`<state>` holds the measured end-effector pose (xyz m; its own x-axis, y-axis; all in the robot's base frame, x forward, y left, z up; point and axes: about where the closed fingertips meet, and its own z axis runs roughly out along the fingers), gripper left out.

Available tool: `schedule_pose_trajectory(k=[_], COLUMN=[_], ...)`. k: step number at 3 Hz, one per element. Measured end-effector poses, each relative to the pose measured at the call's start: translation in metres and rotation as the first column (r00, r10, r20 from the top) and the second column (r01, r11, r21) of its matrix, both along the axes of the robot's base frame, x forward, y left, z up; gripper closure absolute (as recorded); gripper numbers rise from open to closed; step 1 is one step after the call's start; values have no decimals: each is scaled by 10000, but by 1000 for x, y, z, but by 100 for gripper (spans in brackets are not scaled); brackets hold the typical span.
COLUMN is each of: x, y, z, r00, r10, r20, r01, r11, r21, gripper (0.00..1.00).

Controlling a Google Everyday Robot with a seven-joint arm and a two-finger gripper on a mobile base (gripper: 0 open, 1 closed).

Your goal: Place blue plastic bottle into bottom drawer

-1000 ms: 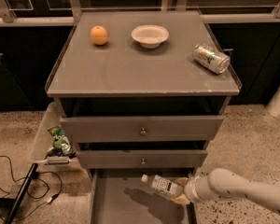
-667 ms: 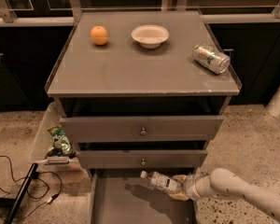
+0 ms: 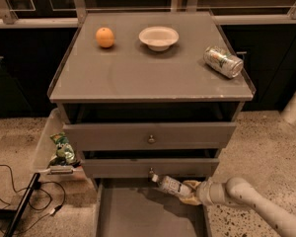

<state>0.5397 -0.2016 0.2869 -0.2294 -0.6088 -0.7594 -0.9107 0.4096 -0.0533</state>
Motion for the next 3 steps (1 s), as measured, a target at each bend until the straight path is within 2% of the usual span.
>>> schedule_pose_trajectory(k=[1, 2, 3], x=[-1, -7, -20], y=[1, 16, 32], z=[0, -18, -54], r00=[10000, 9997, 9955], r10=[15, 210, 622], r20=[-10, -156, -715], r01=[-15, -213, -648], r11=[10000, 9996, 9973], r21=[6, -200, -353], gripper=[100, 100, 100])
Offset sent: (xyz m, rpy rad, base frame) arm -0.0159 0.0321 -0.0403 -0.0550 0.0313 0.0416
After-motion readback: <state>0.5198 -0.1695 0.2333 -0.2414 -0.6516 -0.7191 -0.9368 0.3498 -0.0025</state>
